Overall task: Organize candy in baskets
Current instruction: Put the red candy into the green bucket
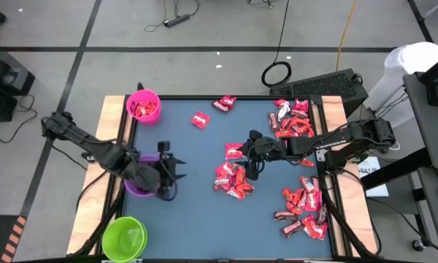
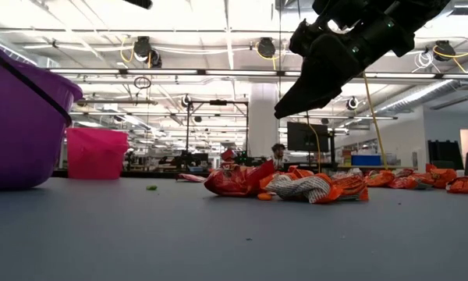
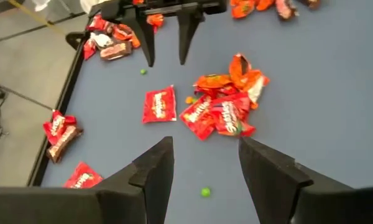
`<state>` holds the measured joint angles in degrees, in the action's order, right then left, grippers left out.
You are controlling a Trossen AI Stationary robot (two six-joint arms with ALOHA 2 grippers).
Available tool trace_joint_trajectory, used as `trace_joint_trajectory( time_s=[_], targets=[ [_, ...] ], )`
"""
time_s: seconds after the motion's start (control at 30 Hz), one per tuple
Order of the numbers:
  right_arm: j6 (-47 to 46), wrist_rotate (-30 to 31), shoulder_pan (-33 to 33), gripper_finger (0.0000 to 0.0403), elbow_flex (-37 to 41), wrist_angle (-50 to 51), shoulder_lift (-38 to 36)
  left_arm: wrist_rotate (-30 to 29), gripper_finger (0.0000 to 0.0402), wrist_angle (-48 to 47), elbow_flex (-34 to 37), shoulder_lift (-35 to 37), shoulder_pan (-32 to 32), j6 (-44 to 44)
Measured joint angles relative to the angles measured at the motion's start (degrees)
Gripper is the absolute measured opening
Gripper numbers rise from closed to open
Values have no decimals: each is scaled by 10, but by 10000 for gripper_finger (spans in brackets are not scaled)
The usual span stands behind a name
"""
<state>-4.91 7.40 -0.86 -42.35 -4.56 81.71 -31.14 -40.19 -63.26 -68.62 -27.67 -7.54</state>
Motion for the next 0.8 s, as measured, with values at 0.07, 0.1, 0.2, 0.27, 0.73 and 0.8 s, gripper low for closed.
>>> trace_joint_trajectory(
  time_s=[0.07,0.1,0.2,0.27,0.73,0.8],
  targets=[
    [1,0,0,240,0,0,0,-1,187,25,5,-20,8,1],
    [2,0,0,240,0,0,0,2,187,30,8,-31,11,5],
    [10,0,0,240,0,0,0,26,187,41,17,-60,22,19],
    [13,1,0,240,0,-1,3,41,187,63,27,-70,27,25],
    [57,89,13,240,0,-13,111,106,187,375,217,-38,68,85],
    [58,88,23,240,0,-12,125,115,187,434,242,-38,73,97]
  ],
)
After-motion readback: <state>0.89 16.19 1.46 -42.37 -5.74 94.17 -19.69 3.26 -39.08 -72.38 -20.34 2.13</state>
